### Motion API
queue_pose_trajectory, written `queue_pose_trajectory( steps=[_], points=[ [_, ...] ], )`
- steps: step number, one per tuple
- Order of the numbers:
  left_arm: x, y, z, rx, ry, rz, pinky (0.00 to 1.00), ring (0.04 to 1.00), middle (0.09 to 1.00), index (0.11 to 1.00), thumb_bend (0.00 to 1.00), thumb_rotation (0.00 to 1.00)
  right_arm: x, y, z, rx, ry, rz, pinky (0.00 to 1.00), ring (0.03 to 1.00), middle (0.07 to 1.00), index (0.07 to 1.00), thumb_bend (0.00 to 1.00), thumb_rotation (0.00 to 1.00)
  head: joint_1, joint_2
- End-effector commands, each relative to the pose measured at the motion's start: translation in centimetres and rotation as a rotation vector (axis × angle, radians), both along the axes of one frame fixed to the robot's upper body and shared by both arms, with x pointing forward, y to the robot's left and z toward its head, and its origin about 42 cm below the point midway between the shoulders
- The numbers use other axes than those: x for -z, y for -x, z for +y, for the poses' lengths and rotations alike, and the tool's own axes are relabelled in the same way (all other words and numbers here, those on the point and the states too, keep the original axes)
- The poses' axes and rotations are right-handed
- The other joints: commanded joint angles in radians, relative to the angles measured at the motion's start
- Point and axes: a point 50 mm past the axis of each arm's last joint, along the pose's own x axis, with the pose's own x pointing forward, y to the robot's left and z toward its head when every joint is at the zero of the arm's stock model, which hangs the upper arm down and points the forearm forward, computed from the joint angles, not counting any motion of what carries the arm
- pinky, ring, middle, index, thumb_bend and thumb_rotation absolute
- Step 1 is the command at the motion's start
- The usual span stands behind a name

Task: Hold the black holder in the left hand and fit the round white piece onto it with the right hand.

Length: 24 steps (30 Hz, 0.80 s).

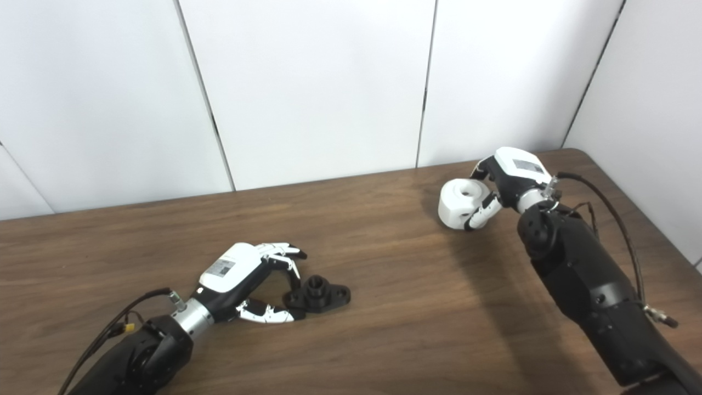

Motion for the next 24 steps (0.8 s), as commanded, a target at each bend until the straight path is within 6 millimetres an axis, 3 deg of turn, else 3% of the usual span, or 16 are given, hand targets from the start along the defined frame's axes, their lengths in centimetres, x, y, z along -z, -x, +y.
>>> queue_pose_trajectory(
  steps=[1,7,13,24],
  points=[
    [2.2,0.9,1.6,0.001,-0.129,0.061,0.85,0.868,0.822,0.484,0.52,0.06,-3.5,-0.4,-0.6,-0.017,0.033,-0.125,0.65,0.75,0.736,0.482,0.52,0.14,-0.001,0.001],
    [2.2,0.9,1.5,-0.001,-0.119,0.056,0.85,0.867,0.822,0.483,0.52,0.06,-3.9,-0.1,-0.4,-0.023,-0.02,-0.128,0.68,0.764,0.739,0.482,0.52,0.14,0.028,0.017],
    [2.5,0.8,1.4,0.002,-0.114,0.05,0.85,0.869,0.82,0.483,0.52,0.06,-5.6,0.6,0.5,-0.057,-0.098,-0.08,0.81,0.814,0.761,0.481,0.52,0.14,0.063,0.032],
    [2.3,0.8,0.9,-0.004,-0.123,0.059,0.89,0.882,0.833,0.483,0.52,0.06,-8.4,2.0,3.8,-0.166,-0.102,-0.084,0.75,0.81,0.757,0.482,0.52,0.13,0.111,0.055]
  ],
)
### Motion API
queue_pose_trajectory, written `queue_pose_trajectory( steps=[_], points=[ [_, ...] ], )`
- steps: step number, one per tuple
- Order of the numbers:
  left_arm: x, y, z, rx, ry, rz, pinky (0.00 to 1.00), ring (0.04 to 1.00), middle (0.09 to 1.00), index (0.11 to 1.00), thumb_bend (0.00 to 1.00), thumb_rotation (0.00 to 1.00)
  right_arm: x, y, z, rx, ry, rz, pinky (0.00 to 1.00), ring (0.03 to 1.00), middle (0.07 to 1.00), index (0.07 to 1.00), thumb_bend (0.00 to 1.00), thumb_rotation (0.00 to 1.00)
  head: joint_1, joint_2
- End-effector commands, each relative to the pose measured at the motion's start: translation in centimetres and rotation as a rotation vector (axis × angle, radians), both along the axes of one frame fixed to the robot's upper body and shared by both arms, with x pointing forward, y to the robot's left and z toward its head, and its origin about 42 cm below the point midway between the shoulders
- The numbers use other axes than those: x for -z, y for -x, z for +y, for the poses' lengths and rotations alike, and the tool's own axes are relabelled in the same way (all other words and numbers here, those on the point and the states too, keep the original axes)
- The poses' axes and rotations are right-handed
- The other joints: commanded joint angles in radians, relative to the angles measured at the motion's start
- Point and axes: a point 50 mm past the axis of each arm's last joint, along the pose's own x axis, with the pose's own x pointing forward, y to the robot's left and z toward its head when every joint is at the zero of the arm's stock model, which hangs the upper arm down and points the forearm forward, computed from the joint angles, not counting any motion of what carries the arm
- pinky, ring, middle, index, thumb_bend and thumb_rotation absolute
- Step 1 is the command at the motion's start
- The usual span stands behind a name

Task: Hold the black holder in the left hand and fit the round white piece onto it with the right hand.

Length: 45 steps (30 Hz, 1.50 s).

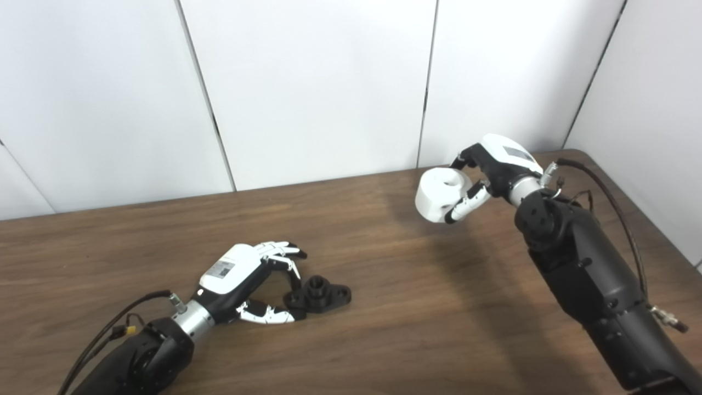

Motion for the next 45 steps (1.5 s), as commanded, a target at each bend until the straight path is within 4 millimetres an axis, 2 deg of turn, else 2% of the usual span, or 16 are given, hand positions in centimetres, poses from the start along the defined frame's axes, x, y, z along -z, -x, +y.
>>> queue_pose_trajectory(
  steps=[1,13,20,24,39,45],
  points=[
    [1.9,0.7,0.9,0.006,-0.135,0.066,0.89,0.882,0.833,0.483,0.52,0.06,-3.7,-0.1,0.6,-0.032,0.011,-0.089,0.75,0.815,0.76,0.482,0.52,0.14,0.002,0.001],
    [1.7,0.6,0.1,0.0,-0.129,0.063,0.92,0.904,0.843,0.483,0.52,0.06,-6.1,1.3,4.3,-0.192,-0.016,-0.123,0.77,0.812,0.762,0.481,0.52,0.14,0.087,0.021],
    [1.7,0.7,-0.5,-0.001,-0.141,0.073,0.95,0.913,0.856,0.483,0.52,0.07,-6.8,1.8,6.4,-0.294,-0.023,-0.138,0.76,0.806,0.755,0.481,0.52,0.13,0.137,0.039],
    [1.7,0.7,-0.8,-0.002,-0.144,0.062,0.92,0.905,0.85,0.483,0.52,0.07,-6.8,1.9,7.7,-0.338,-0.026,-0.141,0.74,0.793,0.751,0.48,0.52,0.13,0.156,0.048],
    [1.5,0.8,-1.6,-0.014,-0.14,0.064,0.92,0.906,0.854,0.483,0.52,0.07,-6.1,2.0,12.0,-0.456,-0.032,-0.109,0.72,0.801,0.753,0.48,0.52,0.14,0.199,0.074],
    [1.4,0.8,-1.9,-0.011,-0.146,0.058,0.93,0.913,0.856,0.483,0.52,0.07,-5.7,2.1,13.2,-0.489,-0.034,-0.094,0.72,0.798,0.748,0.479,0.52,0.14,0.211,0.081]
  ],
)
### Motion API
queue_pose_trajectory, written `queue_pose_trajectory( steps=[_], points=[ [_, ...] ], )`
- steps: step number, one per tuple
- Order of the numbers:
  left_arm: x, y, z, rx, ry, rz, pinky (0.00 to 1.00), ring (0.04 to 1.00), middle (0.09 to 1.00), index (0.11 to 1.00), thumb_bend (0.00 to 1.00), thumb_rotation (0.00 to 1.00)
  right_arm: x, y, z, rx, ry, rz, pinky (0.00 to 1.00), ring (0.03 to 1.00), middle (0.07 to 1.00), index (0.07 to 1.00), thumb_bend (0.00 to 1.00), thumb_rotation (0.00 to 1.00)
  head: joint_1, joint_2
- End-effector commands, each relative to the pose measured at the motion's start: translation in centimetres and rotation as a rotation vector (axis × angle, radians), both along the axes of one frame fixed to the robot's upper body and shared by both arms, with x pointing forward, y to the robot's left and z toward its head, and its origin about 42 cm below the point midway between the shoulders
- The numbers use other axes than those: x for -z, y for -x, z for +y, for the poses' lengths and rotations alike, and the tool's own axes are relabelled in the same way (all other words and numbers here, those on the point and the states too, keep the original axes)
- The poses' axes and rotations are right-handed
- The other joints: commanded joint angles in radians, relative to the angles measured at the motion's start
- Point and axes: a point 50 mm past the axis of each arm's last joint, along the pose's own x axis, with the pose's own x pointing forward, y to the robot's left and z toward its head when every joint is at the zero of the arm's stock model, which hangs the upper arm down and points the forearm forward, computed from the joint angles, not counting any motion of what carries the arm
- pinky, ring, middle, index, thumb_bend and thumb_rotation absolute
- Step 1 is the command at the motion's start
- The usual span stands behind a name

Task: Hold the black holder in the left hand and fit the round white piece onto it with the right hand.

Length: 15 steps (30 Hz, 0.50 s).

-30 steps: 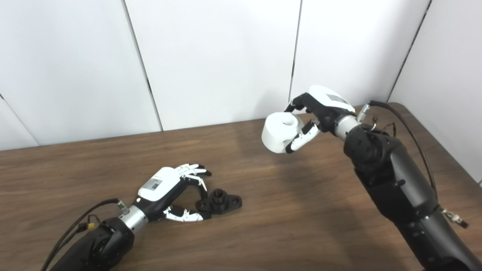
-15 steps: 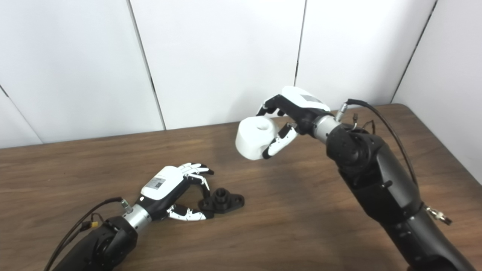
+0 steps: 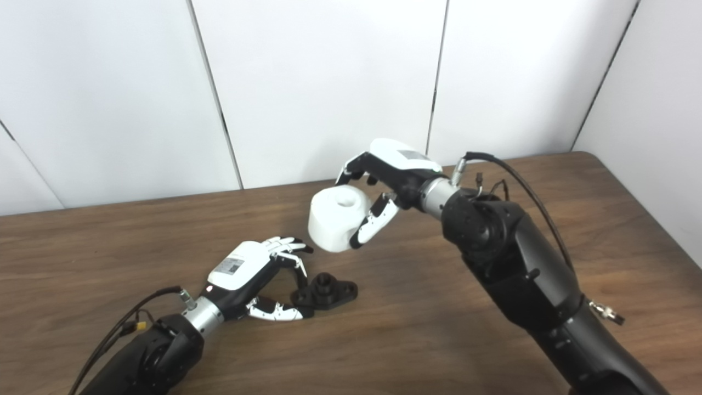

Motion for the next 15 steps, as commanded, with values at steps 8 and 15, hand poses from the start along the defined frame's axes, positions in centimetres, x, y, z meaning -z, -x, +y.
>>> queue_pose_trajectory(
  steps=[8,15],
  points=[
    [1.7,0.7,-0.3,0.006,-0.119,0.062,0.93,0.912,0.858,0.483,0.52,0.07,-2.3,-0.1,1.2,-0.035,0.022,-0.077,0.76,0.821,0.752,0.479,0.52,0.13,0.005,0.011],
    [1.6,0.6,-0.4,0.01,-0.121,0.061,0.94,0.92,0.861,0.483,0.52,0.07,-1.5,0.0,1.4,-0.053,0.038,-0.053,0.76,0.822,0.749,0.479,0.52,0.13,0.011,0.018]
  ],
)
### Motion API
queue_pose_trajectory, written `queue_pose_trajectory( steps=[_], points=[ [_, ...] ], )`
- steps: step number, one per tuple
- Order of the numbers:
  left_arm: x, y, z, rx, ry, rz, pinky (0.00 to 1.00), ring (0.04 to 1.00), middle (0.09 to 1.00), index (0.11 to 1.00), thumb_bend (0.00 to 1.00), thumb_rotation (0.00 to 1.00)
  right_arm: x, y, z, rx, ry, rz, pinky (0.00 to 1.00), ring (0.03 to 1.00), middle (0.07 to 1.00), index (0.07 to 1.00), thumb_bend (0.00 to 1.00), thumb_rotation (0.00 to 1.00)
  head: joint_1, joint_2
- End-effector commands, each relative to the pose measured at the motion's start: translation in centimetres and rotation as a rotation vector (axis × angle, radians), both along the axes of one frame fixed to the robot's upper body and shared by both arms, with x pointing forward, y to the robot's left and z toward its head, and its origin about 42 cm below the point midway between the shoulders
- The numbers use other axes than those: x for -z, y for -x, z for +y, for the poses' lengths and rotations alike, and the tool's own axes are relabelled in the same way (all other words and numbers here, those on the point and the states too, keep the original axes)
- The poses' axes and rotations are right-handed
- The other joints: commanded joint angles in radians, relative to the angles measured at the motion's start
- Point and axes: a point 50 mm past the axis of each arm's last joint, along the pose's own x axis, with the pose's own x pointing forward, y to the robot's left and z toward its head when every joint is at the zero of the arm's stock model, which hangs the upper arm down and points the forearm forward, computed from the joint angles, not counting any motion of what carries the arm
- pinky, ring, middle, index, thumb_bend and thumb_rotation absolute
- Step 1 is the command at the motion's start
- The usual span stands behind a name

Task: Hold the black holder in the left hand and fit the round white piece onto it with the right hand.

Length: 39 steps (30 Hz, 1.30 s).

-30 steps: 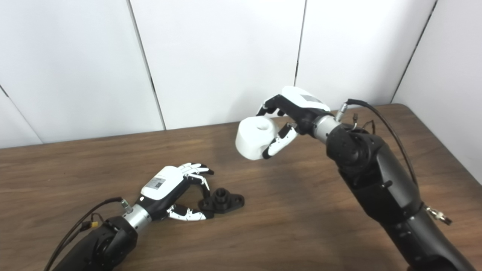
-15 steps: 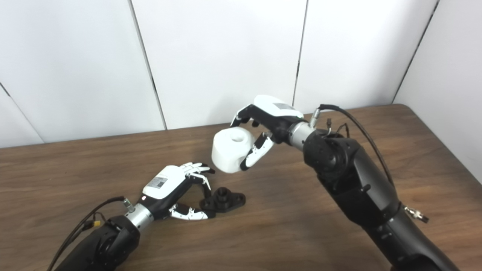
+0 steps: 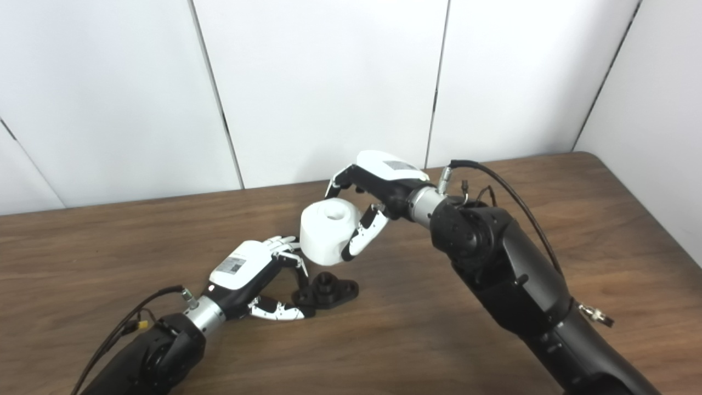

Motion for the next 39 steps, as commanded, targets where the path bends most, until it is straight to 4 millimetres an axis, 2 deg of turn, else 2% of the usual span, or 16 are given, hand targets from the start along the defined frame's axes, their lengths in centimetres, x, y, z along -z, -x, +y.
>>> queue_pose_trajectory(
  steps=[1,39],
  points=[
    [1.6,0.7,-0.3,0.01,-0.118,0.062,0.95,0.922,0.862,0.483,0.52,0.07,-2.1,-0.2,0.5,-0.026,0.006,-0.081,0.76,0.823,0.748,0.479,0.52,0.13,0.001,0.003],
    [1.2,0.9,-0.9,-0.001,-0.123,0.063,0.94,0.926,0.867,0.483,0.52,0.07,0.4,-0.2,1.9,-0.066,0.028,0.005,0.79,0.827,0.76,0.48,0.52,0.13,0.02,0.022]
  ],
)
